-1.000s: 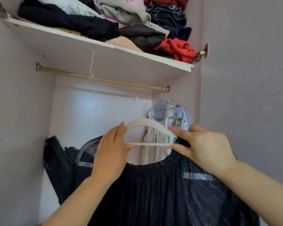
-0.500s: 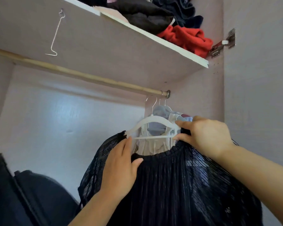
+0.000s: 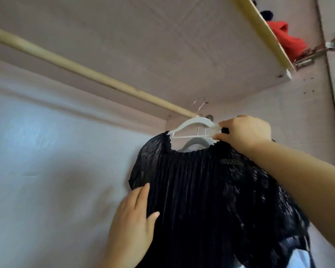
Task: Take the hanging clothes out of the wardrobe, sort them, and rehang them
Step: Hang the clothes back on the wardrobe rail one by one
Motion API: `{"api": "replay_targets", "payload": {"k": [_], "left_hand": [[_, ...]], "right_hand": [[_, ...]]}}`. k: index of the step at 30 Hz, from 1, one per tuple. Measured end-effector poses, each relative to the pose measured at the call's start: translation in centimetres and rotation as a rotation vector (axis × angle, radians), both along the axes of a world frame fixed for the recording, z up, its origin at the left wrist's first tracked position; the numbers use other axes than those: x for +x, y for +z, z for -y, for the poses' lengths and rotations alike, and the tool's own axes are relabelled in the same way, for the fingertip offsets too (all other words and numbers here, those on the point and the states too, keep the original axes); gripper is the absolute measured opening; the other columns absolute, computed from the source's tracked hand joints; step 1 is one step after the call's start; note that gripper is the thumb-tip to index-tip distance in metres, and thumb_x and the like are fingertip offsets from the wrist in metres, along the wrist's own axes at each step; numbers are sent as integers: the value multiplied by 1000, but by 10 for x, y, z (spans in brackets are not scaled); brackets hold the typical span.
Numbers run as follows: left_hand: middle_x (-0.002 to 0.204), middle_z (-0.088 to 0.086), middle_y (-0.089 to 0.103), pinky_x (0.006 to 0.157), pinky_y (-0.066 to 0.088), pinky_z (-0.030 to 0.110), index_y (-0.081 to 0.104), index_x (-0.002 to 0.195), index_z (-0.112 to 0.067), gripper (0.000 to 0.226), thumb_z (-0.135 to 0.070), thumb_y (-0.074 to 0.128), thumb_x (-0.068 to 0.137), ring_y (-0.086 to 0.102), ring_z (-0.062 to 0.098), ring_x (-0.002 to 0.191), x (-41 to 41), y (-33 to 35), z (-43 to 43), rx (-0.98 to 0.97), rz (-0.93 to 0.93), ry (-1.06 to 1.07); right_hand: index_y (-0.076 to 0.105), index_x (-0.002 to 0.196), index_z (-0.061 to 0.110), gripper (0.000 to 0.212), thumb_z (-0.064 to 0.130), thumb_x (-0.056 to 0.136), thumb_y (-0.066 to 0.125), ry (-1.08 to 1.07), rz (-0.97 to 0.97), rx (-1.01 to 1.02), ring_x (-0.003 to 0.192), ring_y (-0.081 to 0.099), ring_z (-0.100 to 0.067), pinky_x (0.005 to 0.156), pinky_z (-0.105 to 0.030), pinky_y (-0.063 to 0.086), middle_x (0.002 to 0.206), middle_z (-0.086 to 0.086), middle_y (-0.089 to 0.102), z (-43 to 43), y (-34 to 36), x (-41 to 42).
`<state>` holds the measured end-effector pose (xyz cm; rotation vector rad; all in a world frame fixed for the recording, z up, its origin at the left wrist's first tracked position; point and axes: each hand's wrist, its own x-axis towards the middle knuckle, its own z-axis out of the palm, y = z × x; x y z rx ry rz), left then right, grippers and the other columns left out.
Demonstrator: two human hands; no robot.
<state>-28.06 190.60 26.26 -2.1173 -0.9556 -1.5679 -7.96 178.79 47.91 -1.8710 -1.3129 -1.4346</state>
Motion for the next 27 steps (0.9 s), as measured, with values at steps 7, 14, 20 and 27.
{"api": "replay_targets", "payload": {"k": [7,14,20,27], "left_hand": [[101,5,67,67,55,30,63,113,-6,83,-28,94,39,69,20,82,7,-30,-27,-85,-34,-4],[134,1,50,98,42,31,42,139,-13,70,-31,72,78,53,20,119,31,-44,-8,-167,-67,-147],[152,-8,15,115,7,24,8,150,-24,63,-43,37,97,14,9,139,76,-44,33,-186,-154,-262],[125,8,57,95,46,42,54,129,-8,66,-27,79,71,58,26,112,126,-75,81,-102,-299,-393]], "right_hand": [[62,101,28,30,51,91,46,-51,-69,-109,70,49,-23,49,-22,26,80,1,45,-44,-36,-3],[25,144,31,59,57,92,40,-99,42,-156,104,53,-26,66,-32,43,123,-6,47,-31,-85,4],[44,138,27,58,43,85,61,-10,24,-90,126,38,-38,96,-49,40,150,-13,29,4,-153,23],[62,122,22,59,41,67,75,-90,15,-118,107,59,-34,82,-43,50,125,-13,58,86,-258,49]]}}
